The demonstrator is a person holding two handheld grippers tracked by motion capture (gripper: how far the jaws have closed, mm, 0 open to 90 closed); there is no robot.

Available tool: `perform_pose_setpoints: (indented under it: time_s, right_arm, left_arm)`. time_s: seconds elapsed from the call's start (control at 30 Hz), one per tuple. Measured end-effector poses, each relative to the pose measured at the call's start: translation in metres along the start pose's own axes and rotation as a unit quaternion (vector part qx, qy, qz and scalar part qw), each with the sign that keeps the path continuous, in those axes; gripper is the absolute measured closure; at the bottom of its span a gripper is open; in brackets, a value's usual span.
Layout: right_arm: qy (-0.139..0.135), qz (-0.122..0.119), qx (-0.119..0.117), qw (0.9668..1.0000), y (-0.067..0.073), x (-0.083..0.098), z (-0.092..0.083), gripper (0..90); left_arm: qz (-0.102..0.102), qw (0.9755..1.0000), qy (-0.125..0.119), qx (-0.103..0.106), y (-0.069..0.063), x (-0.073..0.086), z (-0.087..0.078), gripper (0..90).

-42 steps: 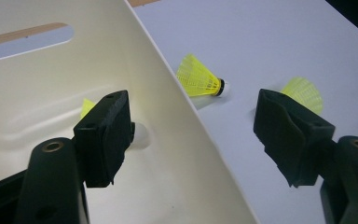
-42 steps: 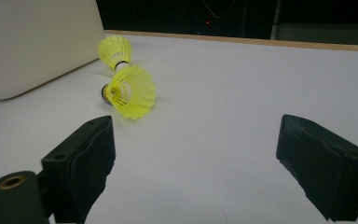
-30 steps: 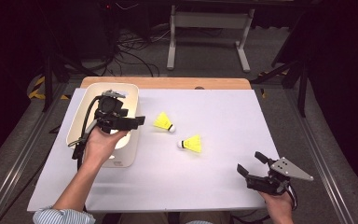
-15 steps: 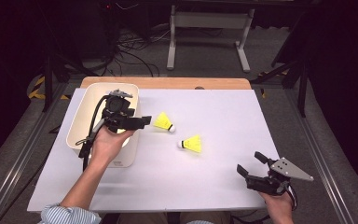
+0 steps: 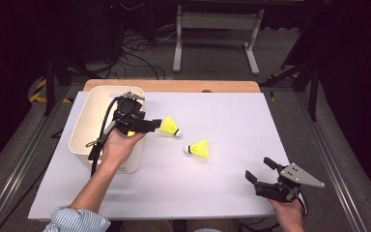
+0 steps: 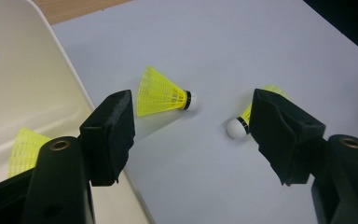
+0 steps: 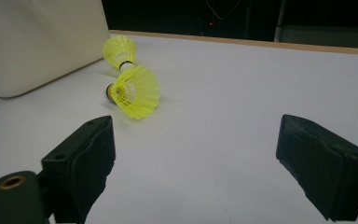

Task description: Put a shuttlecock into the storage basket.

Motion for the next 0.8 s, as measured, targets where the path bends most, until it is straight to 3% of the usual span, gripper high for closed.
perform_pose_setpoints:
  time_s: [0.33,0.4,0.8]
  right_arm:
    - [-0.001,0.0,-0.001,1.0,0.0,0.0,0.0,12.3]
    - [0.0,0.001,-0.001,1.0,0.0,0.0,0.0,12.3]
    - [0.0,0.002,-0.004,1.0,0.0,0.0,0.0,12.3]
  left_arm:
    - [0.002,1.0,0.007,-0.002,-0.007,-0.007,0.011,31.7]
    - [0.011,0.9998,0.015,-0.011,-0.005,-0.008,0.013,32.6]
    - [0.008,0.9996,0.023,-0.014,-0.006,-0.011,0.022,32.4]
Point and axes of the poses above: each handheld gripper's, and its own axes: z roughly forward along the jaws, x roughly out of its underside, y roughly to its left, the point moved 8 cm from there along z, roughly forward along the jaws, and after that the axes turned 6 degrees about -x, right-handed, at the moved point
